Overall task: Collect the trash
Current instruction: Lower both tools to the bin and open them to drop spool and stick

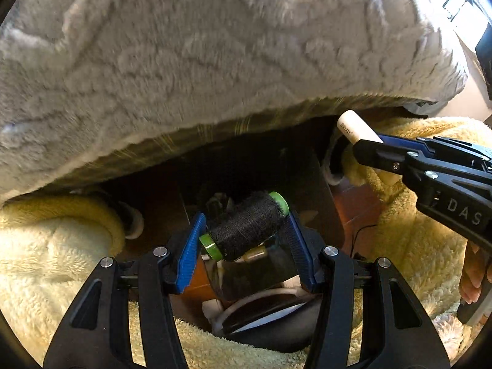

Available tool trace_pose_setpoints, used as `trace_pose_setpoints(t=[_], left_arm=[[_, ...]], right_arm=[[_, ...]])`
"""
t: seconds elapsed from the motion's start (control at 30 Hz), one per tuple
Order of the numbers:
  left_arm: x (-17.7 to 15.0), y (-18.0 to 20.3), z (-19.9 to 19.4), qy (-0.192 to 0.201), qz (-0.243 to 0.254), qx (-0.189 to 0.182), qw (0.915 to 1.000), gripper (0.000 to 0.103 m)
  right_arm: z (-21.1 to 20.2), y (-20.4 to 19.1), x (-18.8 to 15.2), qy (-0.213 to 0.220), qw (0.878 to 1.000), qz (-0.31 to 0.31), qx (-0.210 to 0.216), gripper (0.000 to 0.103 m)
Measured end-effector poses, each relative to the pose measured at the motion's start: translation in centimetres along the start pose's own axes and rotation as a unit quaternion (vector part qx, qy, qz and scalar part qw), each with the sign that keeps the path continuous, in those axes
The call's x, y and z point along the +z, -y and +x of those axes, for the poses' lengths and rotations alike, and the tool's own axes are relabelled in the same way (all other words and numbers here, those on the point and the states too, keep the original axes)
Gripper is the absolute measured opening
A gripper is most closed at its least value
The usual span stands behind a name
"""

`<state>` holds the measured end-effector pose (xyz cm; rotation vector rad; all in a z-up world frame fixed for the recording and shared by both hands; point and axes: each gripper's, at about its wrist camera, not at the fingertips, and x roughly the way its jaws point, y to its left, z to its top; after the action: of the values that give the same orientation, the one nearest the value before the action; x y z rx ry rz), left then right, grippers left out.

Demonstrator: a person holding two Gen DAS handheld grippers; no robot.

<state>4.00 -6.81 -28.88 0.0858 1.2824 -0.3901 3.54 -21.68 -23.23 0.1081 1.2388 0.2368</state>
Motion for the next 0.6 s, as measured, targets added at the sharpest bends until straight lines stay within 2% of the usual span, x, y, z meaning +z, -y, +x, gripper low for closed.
trace_pose_setpoints(t=[0.27,0.3,0.4,0.47,0.6], left_arm=[[0.7,-0.1,1.2,-0.010,-0.007,-0.001,0.9999,0.051],[0.5,-0.3,1.2,-0.008,-0.008,0.002,0.9999,0.053],[0.7,-0.3,0.4,0.001,-0.009,0.012,0.9999,0.065],[0.8,-0.3,-0.3,0.010,-0.007,0.017,0.9998,0.068],[0.9,-0.2,-1.7,0.029,-0.006,0.025,0.9992,0.074]], right_arm=[[0.9,0.1,0.5,-0.010,1.000,0.002,0.003,0.021],[0.8,0.1,0.5,-0.009,1.000,0.003,0.002,0.021],[0.3,0.5,1.0,-0.001,1.000,0.004,-0.002,0.023],[0.0,0.5,1.1,0.004,1.000,0.003,-0.004,0.030],[-1.5,0.4,1.2,0.026,1.000,0.006,-0.007,0.052]])
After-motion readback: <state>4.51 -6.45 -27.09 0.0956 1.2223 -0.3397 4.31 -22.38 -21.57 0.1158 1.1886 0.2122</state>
